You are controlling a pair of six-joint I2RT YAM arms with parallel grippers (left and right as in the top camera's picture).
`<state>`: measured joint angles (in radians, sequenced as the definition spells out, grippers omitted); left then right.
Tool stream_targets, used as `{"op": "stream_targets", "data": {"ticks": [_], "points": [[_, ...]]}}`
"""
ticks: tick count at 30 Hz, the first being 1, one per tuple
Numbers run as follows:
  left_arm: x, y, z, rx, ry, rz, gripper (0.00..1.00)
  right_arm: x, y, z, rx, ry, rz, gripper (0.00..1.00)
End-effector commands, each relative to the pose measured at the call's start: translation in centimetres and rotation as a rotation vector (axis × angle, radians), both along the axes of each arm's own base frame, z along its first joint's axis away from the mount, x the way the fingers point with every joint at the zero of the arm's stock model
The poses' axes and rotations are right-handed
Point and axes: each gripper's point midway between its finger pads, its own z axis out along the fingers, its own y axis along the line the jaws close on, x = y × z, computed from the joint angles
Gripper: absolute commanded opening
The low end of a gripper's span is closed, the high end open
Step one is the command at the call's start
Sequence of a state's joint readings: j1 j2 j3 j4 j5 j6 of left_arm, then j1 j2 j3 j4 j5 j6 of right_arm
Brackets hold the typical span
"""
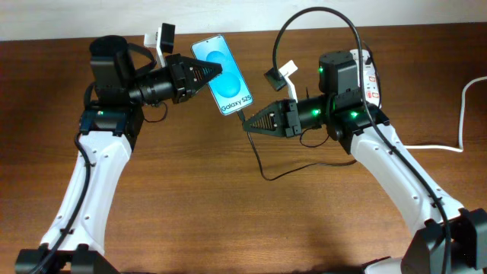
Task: Plug charger to phone and switch on socket
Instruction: 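Push the plug into the phone port, pressing both grippers together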
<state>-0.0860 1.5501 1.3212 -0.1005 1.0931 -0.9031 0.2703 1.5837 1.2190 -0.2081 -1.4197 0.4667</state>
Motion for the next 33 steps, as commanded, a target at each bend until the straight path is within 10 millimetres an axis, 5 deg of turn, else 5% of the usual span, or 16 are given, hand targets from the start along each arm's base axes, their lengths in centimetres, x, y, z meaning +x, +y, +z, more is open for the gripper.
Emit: {"op": "stream_targets", "data": {"ticks": [1,10,31,33], "points": [[-4.6,-3.2,0.5,-0.048,-0.01,-0.246,0.0,1.3,0.3,0.9,-0.01,-0.088,-0.048,0.18],[-4.6,-3.2,0.5,-0.048,-0.01,-0.246,0.0,0.6,0.2,1.3,0.014,-0.082,-0.008,0.46],[-3.4,-2.6,1.4,-0.04,-0.094,-0.203,0.0,0.6,-1.1,1.8,0.045,-0.086,0.009,0.56],[-3.0,-2.0,1.5,-0.039,-0.101,-0.185,0.0,0.6,-1.1,1.8,0.047,-0.096,0.01,0.69]]}}
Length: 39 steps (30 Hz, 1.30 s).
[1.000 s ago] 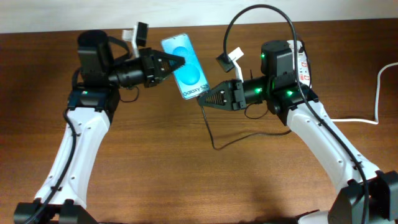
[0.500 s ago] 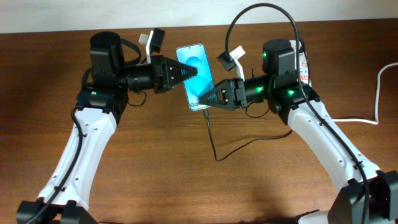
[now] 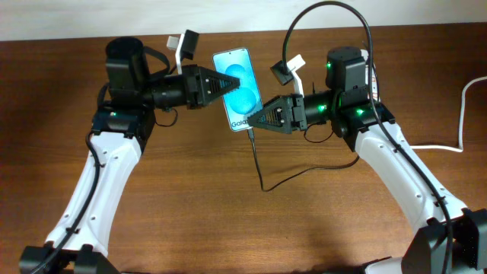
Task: Plug charger to phone and switch on socket
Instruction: 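Push the plug into the phone port, pressing both grippers together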
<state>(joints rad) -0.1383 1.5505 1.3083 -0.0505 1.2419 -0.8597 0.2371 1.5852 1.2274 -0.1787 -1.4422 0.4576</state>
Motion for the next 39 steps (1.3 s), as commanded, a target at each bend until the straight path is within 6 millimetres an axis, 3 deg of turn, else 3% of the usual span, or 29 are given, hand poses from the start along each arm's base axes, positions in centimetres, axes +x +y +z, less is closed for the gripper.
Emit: {"op": "stream_targets", "data": {"ticks": [1,4,9,13,17,20,23,25,30,37,39], "points": [[0.5,1.4,0.6,-0.005,-0.029,0.03,0.0,-0.2,-0.1,1.1,0.024,-0.056,0.023,0.71],[1.5,2.8,1.4,-0.01,-0.089,0.07,0.0,-0.2,-0.1,1.1,0.024,-0.055,0.025,0.73],[1.8,2.9,2.5,-0.017,-0.18,0.078,0.0,0.0,0.0,0.9,0.016,-0.057,0.013,0.72],[1.9,2.9,2.5,-0.016,-0.182,0.085,0.0,-0.4,2.6,0.0,-0.037,-0.08,-0.003,0.68],[1.8,2.9,2.5,-0.017,-0.181,0.081,0.0,-0.3,3.3,-0.4,-0.06,-0.087,-0.023,0.53],[1.8,2.9,2.5,-0.018,-0.181,0.076,0.0,-0.3,3.3,-0.4,-0.06,-0.087,-0.023,0.35],[1.6,2.8,2.5,-0.019,-0.18,0.068,0.0,-0.3,3.3,-0.4,-0.06,-0.087,-0.023,0.26],[1.5,2.8,2.5,-0.017,-0.2,0.058,0.0,-0.3,3.3,-0.4,-0.06,-0.088,-0.023,0.27],[1.3,2.8,2.6,-0.018,-0.201,0.049,0.0,-0.1,2.9,-0.3,-0.058,-0.085,-0.031,0.45],[1.4,2.8,2.5,-0.018,-0.201,0.05,0.0,0.3,1.7,0.0,-0.037,-0.075,-0.033,0.46],[1.3,2.8,2.6,-0.018,-0.201,0.05,0.0,0.3,1.7,0.0,-0.037,-0.075,-0.033,0.41]]}}
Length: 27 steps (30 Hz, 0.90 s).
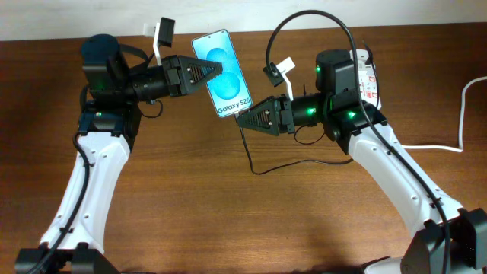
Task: Plug charger to phone and switch on socket
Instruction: 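Push the plug into the phone port, pressing both grippers together, then open the right gripper and withdraw it from the plugged phone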
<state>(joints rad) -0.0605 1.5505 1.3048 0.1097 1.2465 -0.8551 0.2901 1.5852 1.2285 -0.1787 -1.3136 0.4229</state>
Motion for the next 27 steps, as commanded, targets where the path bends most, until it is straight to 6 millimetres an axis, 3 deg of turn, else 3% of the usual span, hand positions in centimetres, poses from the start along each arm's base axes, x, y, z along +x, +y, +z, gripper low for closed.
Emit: {"op": "stream_targets", "data": {"ticks": [1,21,27], "points": [[-0.6,-0.1,0.6,0.001,-0.041,-0.022,0.0,-0.4,0.0,1.2,0.027,-0.022,0.032,0.39],[-0.4,0.0,0.6,0.004,-0.045,-0.01,0.0,-1.2,-0.1,1.7,0.049,0.044,0.076,0.25],[0.3,0.2,-0.6,0.029,-0.005,0.038,0.0,-1.3,-0.1,1.7,0.048,0.051,0.076,0.2]]}}
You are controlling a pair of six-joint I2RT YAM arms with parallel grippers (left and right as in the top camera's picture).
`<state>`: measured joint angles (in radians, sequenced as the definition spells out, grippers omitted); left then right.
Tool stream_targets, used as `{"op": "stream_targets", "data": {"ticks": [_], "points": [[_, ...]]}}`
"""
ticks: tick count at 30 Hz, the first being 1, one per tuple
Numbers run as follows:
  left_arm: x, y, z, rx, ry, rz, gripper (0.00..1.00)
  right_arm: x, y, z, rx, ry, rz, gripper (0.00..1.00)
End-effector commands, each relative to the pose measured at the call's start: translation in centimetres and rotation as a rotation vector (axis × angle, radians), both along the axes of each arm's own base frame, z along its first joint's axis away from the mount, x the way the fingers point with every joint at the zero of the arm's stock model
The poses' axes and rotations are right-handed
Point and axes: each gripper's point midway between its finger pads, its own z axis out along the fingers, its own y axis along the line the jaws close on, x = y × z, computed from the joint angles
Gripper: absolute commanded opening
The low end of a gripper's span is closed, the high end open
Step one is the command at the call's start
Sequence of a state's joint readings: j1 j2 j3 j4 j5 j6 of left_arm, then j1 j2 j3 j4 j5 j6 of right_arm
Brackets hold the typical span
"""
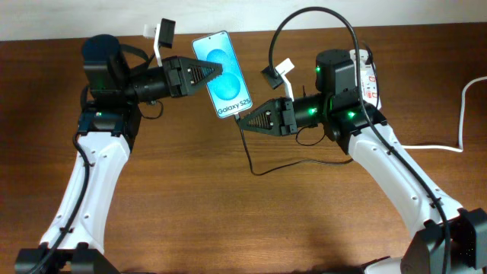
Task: Plug charger to phone and switch on socket
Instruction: 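Open the right gripper and withdraw it from the plugged phone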
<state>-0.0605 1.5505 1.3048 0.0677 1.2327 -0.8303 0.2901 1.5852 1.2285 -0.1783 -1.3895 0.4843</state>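
Note:
The phone (223,74), screen lit and reading "Galaxy S25", is in the overhead view at top centre. My left gripper (215,71) is shut on its left edge. My right gripper (244,125) sits just below and right of the phone's lower end, its fingers closed to a point on the charger plug. The black charger cable (250,156) runs down from that tip and loops right beneath the right arm. Whether the plug sits in the port cannot be told. The white socket strip (371,74) lies behind the right arm, partly hidden.
A white mains lead (461,114) runs off the strip toward the right edge. A second black cable (319,15) arches over the right arm. Both white forearms cross the wooden table (228,221) from the near corners.
My right gripper has drawn back slightly to the right and down from the phone's lower end. The phone and the left gripper are where they were.
At first the left gripper held the phone at top centre, with the right gripper and cable end below its lower end. Then both arms and the phone stood further right. Then they were back left, the right tip at the phone's end, and now slightly off it.

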Motion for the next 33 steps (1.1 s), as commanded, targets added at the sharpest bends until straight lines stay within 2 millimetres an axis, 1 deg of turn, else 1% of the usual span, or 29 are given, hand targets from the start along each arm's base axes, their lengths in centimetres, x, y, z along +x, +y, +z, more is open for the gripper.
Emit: {"op": "stream_targets", "data": {"ticks": [1,3,5,7,8,12,13,16,17,21,24,28,33], "points": [[0.2,0.2,-0.4,0.026,-0.01,0.032,0.0,-0.1,0.0,1.1,0.018,-0.02,0.017,0.2],[0.4,0.3,-0.9,0.035,0.012,0.046,0.0,-0.1,0.0,1.1,0.018,-0.021,0.016,0.21],[0.4,0.3,-0.8,0.035,0.008,0.048,0.0,-0.1,0.0,1.1,0.017,-0.021,0.016,0.21],[0.6,0.3,-0.8,0.037,0.009,0.055,0.0,-0.3,0.4,1.0,0.013,-0.023,0.022,0.22],[0.7,0.4,-0.9,0.037,0.012,0.062,0.0,-0.5,0.7,0.9,0.008,-0.024,0.023,0.25],[0.7,0.4,-0.9,0.036,0.015,0.064,0.0,-0.3,1.2,0.6,-0.011,-0.03,0.003,0.25],[0.7,0.4,-0.9,0.036,0.015,0.064,0.0,-0.3,1.2,0.6,-0.011,-0.03,0.003,0.22],[0.7,0.4,-0.9,0.036,0.015,0.064,0.0,-0.3,1.2,0.6,-0.011,-0.029,0.003,0.08],[0.7,0.4,-0.9,0.036,0.015,0.064,0.0,-0.3,1.2,0.5,-0.012,-0.027,0.003,0.05],[0.5,0.3,-0.8,0.034,0.016,0.053,0.0,-0.2,1.2,0.6,-0.009,-0.034,0.002,0.04],[0.0,0.2,-0.8,0.027,0.02,0.024,0.0,0.0,1.3,1.0,0.004,-0.074,0.002,0.04],[-0.6,0.0,-0.7,0.02,0.021,-0.012,0.0,0.1,1.3,1.1,0.006,-0.083,-0.001,0.04],[-1.4,-0.5,-1.8,0.04,0.051,-0.04,0.0,0.4,1.3,1.1,0.001,-0.099,-0.02,0.05]]}}
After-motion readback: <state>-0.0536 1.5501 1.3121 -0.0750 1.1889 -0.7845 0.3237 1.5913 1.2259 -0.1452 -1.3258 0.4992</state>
